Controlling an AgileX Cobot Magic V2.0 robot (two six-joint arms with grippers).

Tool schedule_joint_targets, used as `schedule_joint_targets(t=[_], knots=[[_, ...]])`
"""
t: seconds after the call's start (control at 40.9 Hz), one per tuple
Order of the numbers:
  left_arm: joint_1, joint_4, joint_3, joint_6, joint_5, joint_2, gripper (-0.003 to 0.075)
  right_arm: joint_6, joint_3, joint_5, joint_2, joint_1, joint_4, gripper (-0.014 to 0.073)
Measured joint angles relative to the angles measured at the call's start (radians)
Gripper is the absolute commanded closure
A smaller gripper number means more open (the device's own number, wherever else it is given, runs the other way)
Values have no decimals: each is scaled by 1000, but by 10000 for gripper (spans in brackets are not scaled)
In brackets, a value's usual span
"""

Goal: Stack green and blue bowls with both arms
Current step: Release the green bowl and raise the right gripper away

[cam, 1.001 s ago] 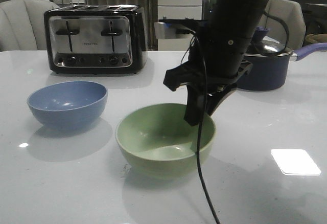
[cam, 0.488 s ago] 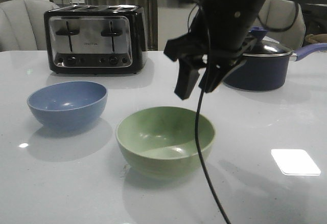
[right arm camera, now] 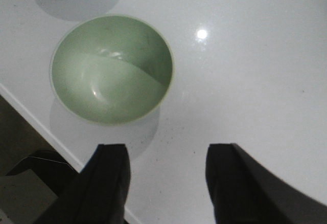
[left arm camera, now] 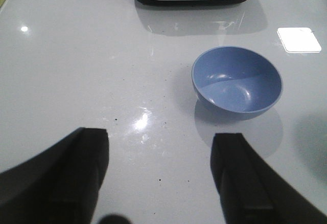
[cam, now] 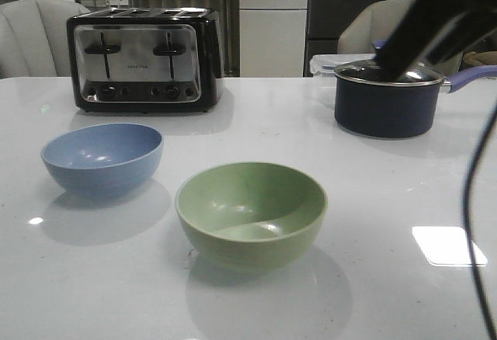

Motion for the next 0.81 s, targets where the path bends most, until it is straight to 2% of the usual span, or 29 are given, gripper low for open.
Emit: schedule_joint_targets(t=[0.22,0.44,0.659,0.806], knots=[[0,0,2,0,0,0,223,9,142,41,-232,0,-10,137],[-27,-13,2,18,0,24,223,14,199,121,-385,0,-1,137],[-130,-18,-27,38,11,172,223,14,203,128,-409,0,14,137],[-144,-34,-103,38,23,328,217,14,203,128,-409,0,16,137]])
